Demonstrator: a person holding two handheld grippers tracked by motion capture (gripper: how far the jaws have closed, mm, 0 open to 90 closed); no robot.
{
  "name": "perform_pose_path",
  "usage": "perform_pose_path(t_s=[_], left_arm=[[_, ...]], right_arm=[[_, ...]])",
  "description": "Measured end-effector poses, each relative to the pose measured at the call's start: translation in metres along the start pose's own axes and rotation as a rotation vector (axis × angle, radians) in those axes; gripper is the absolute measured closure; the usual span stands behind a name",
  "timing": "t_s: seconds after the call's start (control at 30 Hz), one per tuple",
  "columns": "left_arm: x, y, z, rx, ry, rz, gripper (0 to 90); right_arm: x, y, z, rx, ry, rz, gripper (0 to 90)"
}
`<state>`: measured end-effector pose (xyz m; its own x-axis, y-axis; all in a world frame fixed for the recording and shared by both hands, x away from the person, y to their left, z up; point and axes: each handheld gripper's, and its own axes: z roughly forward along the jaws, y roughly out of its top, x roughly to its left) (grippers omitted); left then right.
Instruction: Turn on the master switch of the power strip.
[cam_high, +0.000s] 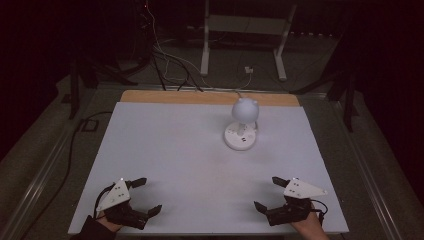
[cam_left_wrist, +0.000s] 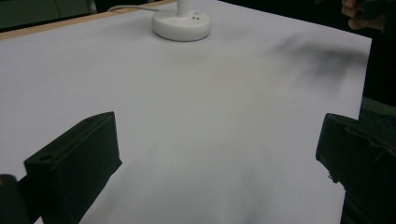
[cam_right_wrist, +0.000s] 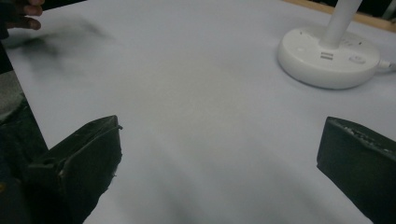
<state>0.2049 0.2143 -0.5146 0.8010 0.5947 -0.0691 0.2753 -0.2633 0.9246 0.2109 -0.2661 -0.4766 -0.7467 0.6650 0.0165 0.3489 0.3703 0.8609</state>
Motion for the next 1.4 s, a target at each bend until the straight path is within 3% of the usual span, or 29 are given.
perform_pose_path(t_s=[0.57, 1.4], left_arm=[[0.000, 0.000, -0.001, -0.002, -0.005, 0.002, 0.1], [-0.001, 0.001, 0.000, -0.004, -0.008, 0.003, 0.1]], right_arm=[[-0.007, 0.026, 0.003, -0.008, -0.004, -0.018, 0.0], [-0.025, 0.050, 0.015, -0.031, -0.017, -0.004, 0.0]])
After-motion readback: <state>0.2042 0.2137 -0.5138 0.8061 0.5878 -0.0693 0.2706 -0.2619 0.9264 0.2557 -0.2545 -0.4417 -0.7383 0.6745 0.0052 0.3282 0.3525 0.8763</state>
